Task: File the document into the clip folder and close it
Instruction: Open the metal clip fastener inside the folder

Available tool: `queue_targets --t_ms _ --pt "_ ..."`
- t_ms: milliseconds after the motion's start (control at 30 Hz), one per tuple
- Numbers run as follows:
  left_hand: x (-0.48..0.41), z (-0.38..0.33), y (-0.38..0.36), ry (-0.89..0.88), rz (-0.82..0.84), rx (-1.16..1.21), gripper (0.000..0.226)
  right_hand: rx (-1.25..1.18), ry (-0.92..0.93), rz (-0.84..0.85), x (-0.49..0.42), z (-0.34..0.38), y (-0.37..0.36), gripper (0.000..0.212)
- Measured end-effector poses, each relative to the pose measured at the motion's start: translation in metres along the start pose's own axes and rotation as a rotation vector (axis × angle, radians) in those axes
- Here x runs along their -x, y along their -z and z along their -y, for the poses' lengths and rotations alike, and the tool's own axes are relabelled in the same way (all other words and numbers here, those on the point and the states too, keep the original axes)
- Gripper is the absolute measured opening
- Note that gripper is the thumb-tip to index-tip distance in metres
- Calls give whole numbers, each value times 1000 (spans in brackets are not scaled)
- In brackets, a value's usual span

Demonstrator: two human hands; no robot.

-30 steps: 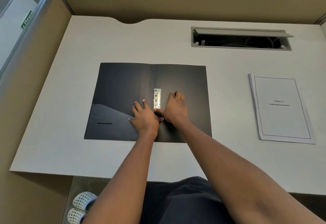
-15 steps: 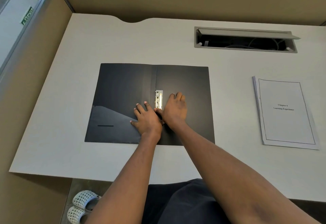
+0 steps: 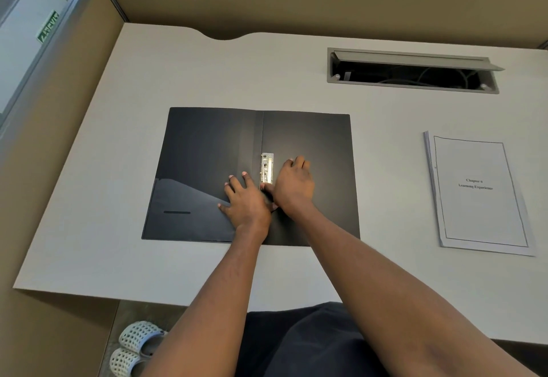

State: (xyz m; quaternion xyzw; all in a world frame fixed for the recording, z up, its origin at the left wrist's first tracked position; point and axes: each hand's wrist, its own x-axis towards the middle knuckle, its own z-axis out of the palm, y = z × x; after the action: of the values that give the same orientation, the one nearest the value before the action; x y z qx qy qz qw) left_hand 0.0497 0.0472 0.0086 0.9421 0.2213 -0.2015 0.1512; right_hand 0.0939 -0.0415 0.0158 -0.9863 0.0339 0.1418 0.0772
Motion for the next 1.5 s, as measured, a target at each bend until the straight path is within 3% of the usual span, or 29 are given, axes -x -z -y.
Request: queue_targets --t_ms 200,467,767,1000,1500 --pt "1 0 0 -5 -19 -9 112 -73 47 30 3 -4 6 79" --pt "4 -3 3 -5 -18 -12 116 -182 193 -158 -7 -6 22 56" --pt "1 -1 -2 -1 -29 -42 118 -638 172 -45 -58 8 40 29" --pt "-1 -1 -5 5 -28 -54 119 -644 180 34 -87 13 37 14" --pt "5 4 -4 -24 -40 -56 106 -605 165 89 -103 2 28 24"
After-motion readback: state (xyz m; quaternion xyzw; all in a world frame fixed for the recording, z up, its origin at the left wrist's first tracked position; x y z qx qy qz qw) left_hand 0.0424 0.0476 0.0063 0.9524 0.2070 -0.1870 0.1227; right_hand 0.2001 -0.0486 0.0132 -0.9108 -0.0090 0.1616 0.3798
